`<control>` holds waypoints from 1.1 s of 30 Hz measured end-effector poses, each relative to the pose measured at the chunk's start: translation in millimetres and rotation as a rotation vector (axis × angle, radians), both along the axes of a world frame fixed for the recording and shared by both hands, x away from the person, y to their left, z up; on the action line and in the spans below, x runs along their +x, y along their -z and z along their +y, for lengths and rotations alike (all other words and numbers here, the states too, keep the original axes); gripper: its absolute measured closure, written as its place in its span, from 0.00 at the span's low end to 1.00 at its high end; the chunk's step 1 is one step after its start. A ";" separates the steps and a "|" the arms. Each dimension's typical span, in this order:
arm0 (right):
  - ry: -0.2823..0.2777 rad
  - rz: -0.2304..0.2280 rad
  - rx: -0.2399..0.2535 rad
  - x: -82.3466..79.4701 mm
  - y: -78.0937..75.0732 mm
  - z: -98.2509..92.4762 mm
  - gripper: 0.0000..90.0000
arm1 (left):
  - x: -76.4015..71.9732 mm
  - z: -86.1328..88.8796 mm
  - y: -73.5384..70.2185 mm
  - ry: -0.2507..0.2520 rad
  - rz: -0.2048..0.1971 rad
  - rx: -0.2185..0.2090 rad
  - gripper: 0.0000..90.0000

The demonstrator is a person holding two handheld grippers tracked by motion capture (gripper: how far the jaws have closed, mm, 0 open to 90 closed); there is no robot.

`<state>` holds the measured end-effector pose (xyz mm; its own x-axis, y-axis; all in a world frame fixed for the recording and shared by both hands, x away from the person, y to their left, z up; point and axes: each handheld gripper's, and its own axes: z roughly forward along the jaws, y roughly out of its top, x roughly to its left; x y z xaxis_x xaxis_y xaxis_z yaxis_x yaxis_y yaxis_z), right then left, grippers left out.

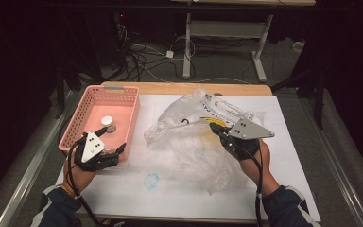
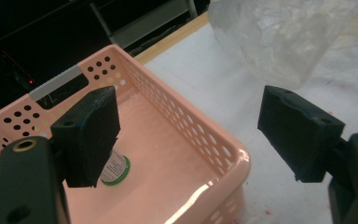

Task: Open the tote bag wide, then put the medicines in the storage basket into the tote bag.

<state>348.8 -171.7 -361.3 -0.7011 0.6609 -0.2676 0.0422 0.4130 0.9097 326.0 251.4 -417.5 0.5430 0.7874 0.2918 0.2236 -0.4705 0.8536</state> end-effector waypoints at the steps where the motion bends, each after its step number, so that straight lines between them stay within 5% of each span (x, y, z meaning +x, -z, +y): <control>1: 0.000 0.000 0.000 0.0 0.0 0.0 1.00 | 1.3 1.0 -2.2 -0.005 -0.013 0.006 0.23; 3: 0.004 0.001 0.009 0.2 -0.6 -0.3 1.00 | 4.8 3.1 -7.2 -0.011 -0.032 0.010 0.23; 16: 0.022 0.013 0.018 10.0 2.3 -8.4 1.00 | 56.2 18.0 -26.1 -0.100 0.014 0.011 0.23; 21: 0.031 0.012 0.032 14.2 -1.7 -12.0 1.00 | 83.7 21.1 -29.8 -0.112 0.125 0.050 0.23; 26: 0.020 0.001 0.033 13.9 -5.8 -10.0 1.00 | 113.1 30.2 -27.6 -0.182 0.213 0.137 0.22; 28: 0.013 0.015 0.026 15.0 -3.4 -7.9 1.00 | 126.9 35.5 -21.9 -0.196 0.278 0.121 0.22; 33: 0.011 0.022 0.024 14.8 -2.7 -8.1 1.00 | 153.8 38.8 2.0 -0.232 0.440 0.190 0.21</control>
